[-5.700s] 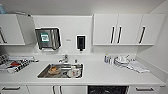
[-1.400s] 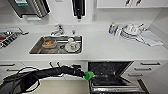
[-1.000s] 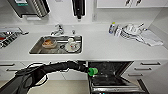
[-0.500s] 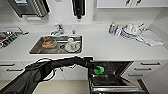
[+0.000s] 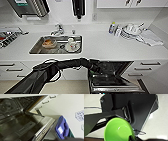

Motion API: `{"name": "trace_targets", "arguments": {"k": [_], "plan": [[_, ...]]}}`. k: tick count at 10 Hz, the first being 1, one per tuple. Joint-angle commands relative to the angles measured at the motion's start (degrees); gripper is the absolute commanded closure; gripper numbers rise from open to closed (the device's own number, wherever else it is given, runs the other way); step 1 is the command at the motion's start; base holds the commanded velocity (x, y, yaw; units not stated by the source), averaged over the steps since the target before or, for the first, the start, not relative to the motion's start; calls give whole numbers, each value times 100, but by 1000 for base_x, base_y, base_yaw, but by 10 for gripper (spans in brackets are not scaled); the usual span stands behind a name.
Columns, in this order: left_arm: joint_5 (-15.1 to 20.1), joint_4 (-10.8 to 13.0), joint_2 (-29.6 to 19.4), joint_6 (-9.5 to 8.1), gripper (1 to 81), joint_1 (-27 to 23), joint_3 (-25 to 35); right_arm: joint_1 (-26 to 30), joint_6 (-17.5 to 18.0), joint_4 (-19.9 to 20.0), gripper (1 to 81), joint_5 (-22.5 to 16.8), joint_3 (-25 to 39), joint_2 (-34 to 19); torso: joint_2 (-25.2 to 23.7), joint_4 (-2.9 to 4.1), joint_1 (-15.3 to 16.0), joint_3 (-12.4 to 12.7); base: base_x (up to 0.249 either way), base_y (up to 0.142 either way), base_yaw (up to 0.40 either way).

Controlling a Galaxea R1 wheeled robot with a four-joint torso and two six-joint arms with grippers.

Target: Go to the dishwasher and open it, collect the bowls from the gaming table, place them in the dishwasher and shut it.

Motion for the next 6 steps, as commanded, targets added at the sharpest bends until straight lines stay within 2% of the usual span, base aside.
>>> {"name": "trace_targets", "arguments": {"k": [1,2,4,6], "plan": [[447,86,-1221,2,10,-199,1332,175,20,-40,811,-392,709,-554,0,0,0,0,0,0,0],[429,255,-1816,-15,10,-75,1848,307,20,-22,811,-427,1207,-882,0,0,0,0,0,0,0],[411,404,-3129,2,10,21,2750,543,29,13,811,-392,2274,-1653,0,0,0,0,0,0,0],[403,519,-4068,11,10,151,3252,885,29,73,811,-427,3397,-2546,2,0,0,0,0,0,0]]}}
